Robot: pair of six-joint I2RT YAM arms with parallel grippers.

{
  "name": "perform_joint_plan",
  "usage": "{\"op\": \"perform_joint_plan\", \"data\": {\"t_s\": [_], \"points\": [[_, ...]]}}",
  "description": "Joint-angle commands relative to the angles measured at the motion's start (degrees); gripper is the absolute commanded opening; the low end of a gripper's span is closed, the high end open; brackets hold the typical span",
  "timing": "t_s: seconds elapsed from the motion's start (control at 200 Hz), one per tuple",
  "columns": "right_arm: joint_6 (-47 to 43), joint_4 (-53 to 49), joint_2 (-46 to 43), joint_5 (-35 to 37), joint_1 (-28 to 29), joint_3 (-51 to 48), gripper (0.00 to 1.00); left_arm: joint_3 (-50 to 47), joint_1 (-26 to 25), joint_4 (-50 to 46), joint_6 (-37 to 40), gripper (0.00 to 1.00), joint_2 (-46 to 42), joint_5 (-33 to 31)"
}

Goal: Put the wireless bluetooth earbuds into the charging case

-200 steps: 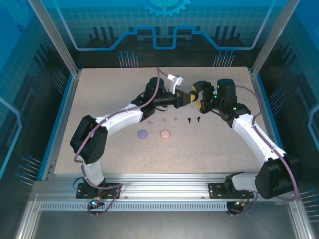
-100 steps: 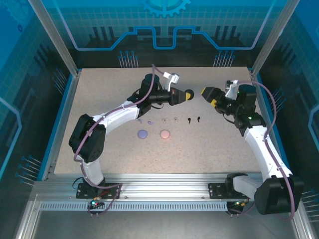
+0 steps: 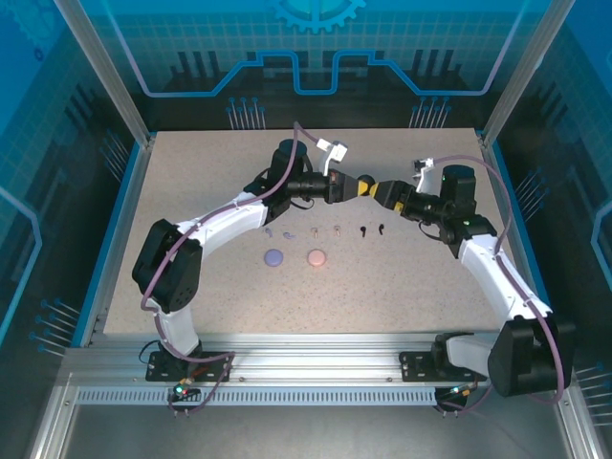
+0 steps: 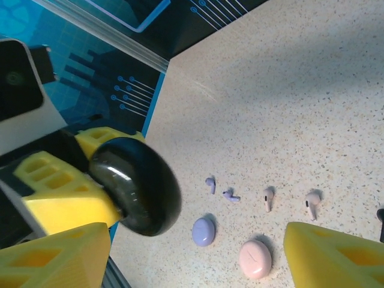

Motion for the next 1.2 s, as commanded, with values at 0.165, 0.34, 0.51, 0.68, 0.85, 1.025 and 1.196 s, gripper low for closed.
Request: {"op": "perform_joint_plan", "data": {"t_s": [0.165,0.34,0.51,0.68,0.85,1.025,1.196], "points": [[0.2,3.2,3.7,2.6,-1.3,-0.3,0.70,2.4,-0.5,-0.1,-0.5,0.00,-2.5,3.8],[2.5,5.1,5.6,3.2,-3.6,-3.0,0.68,2.0,-0.9,0.2,-0.5,0.00,-3.3,4.4],[2.4,4.2,3.4,0.7,-4.8,-3.5,0.67,1.5,-1.0,0.6,-0.4,0.00,-3.4,3.5],[0.2,1.7,-3.1,-3.1,-4.9,-4.5,0.67,1.5,-1.0,1.5,-1.0,0.00,-2.7,3.4],[0.3,5.5,-4.7,-7.3,-4.1,-6.0,0.64,1.7,-1.0,2.1,-1.6,0.00,-2.4,3.4],[0.7,7.0,-3.1,-7.2,-2.6,-5.2,0.60,1.9,-1.0,3.4,-3.0,0.00,-2.2,3.9],[0.9,7.6,-1.5,-6.6,-1.6,-3.8,0.57,2.0,-1.1,3.9,-3.6,0.00,-1.9,4.3]]}}
